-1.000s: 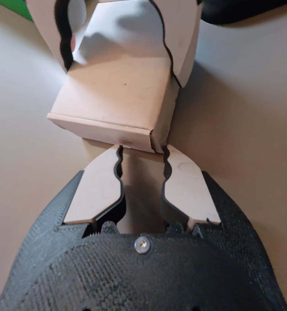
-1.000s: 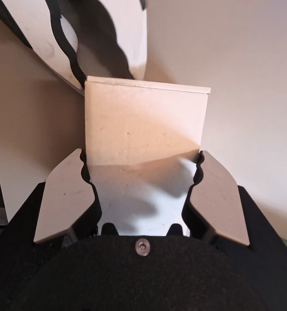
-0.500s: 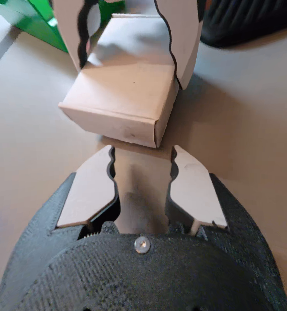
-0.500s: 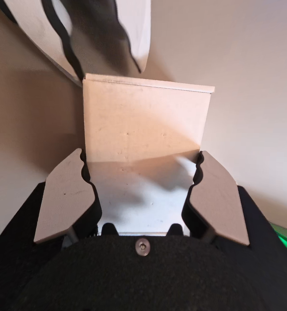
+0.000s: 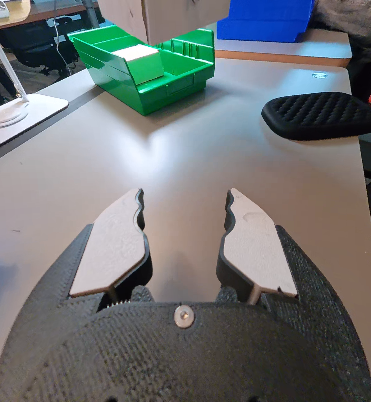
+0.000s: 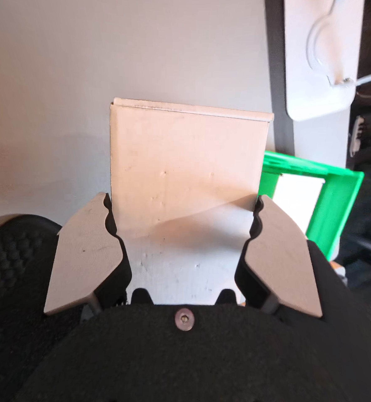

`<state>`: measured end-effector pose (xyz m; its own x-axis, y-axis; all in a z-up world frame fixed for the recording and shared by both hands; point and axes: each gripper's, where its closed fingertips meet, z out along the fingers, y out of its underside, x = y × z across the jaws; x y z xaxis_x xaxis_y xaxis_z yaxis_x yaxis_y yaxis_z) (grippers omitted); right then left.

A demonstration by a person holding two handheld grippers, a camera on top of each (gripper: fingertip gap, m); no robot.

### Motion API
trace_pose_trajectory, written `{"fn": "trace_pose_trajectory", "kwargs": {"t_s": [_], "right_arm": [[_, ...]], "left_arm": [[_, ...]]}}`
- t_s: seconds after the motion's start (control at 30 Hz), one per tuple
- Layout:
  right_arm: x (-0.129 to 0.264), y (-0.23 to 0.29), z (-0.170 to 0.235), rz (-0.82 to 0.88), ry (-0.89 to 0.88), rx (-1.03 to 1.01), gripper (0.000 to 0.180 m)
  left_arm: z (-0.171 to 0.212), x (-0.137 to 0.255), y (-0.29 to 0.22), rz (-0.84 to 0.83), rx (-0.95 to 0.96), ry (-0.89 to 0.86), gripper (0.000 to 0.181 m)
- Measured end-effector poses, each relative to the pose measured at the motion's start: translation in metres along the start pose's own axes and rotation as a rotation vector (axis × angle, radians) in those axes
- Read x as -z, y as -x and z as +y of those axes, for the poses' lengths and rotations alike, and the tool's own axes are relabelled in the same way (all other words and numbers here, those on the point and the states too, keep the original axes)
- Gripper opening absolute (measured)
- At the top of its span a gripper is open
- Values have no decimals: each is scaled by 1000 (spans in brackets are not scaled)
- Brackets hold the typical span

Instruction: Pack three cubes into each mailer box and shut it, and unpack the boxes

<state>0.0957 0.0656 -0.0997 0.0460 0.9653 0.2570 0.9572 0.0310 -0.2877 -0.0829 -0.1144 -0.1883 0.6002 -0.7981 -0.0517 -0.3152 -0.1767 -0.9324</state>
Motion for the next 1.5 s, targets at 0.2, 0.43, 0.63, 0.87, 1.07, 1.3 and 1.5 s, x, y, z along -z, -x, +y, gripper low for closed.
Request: {"fn": "trace_pose_trajectory", "kwargs": {"t_s": [0.2,0.43,0.63,0.87,1.07,1.3,1.5], "right_arm": [[-16,-59,48,21,76,-115,122],[-82,-81,77,-48,127,-154,122],[-122,-83,90,-79,155,-112,122],[-129,-93,98,-5,179,-85,114],[-90,-87,59,80,-44,-106,99],[-72,-15,54,45,-76,-38,72],[-94,17,84,44,39,-29,63]], "left_arm": [[0,0,3,-8,18,-7,69],[1,-1,6,-17,41,-11,67],[3,-1,9,-18,67,-4,65],[2,-1,11,-21,90,-8,65],[-5,6,18,-54,102,-59,64],[-3,39,86,-284,89,5,61],[32,82,174,-497,-8,327,62]]}}
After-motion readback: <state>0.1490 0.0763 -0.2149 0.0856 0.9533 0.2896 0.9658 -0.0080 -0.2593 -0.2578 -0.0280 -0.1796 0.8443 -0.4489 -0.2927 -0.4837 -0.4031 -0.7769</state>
